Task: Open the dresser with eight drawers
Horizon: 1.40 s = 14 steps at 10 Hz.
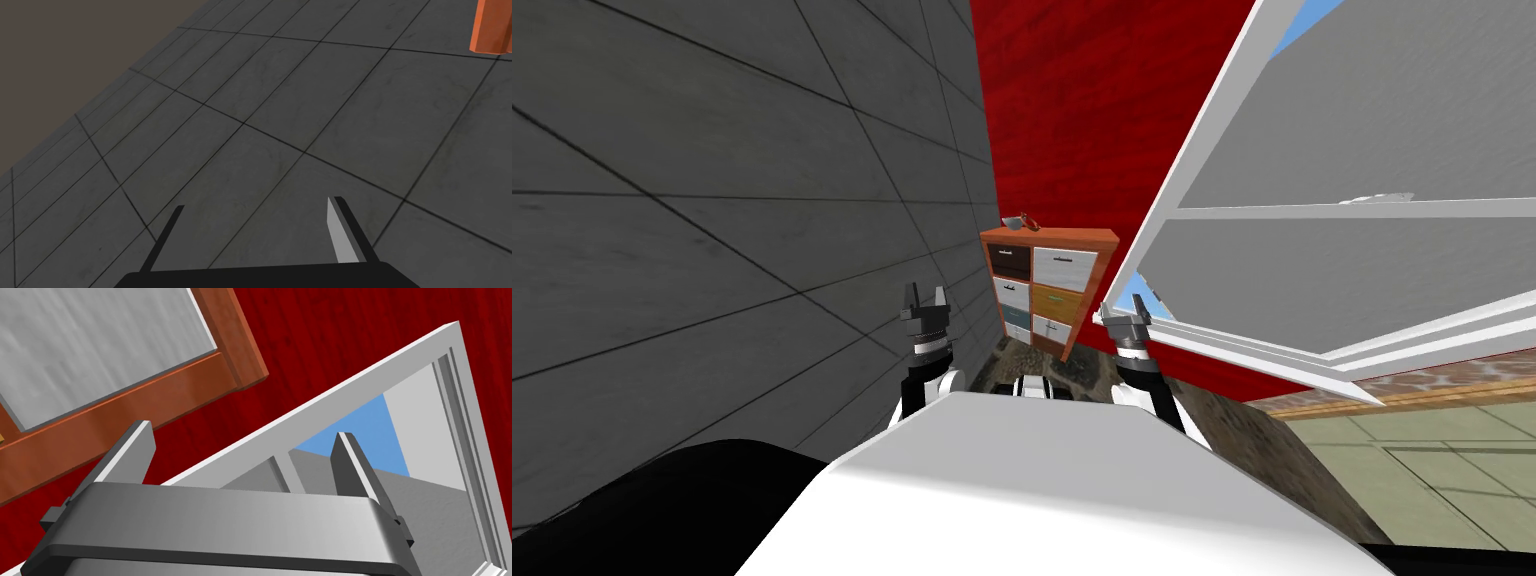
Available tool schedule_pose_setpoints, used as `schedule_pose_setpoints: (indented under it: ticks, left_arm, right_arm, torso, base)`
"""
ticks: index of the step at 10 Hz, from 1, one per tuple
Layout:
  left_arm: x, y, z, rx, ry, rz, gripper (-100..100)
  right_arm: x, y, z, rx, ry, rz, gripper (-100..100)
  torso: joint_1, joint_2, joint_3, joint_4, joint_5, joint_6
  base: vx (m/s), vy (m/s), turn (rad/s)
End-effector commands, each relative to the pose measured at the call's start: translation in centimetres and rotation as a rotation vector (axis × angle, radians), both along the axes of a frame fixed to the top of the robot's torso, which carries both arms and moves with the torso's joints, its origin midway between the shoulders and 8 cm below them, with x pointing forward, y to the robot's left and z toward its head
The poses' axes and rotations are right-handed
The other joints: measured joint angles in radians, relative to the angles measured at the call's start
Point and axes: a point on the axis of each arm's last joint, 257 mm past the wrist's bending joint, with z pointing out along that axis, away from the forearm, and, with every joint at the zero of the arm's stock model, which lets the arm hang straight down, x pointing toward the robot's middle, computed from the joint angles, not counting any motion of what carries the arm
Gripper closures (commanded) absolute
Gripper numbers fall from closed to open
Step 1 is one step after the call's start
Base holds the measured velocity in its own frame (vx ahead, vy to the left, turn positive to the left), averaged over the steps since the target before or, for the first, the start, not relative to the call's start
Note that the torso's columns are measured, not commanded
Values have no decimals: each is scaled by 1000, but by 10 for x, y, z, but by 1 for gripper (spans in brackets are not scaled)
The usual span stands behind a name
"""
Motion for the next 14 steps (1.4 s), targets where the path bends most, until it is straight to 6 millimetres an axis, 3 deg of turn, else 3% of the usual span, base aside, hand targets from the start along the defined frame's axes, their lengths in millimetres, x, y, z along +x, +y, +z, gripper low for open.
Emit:
schedule_pose_setpoints:
  ticks: [1,14]
  left_arm:
    - [0,0,0,0,0,0,0]
    - [0,0,0,0,0,0,0]
  right_arm:
    - [-2,-5,-3,78,-14,49,-100]
    - [-9,-33,-19,446,-70,244,-100]
  torso:
    - [0,0,0,0,0,1]
    - [0,0,0,0,0,0]
  base:
    - [13,4,164]
    - [12,0,122]
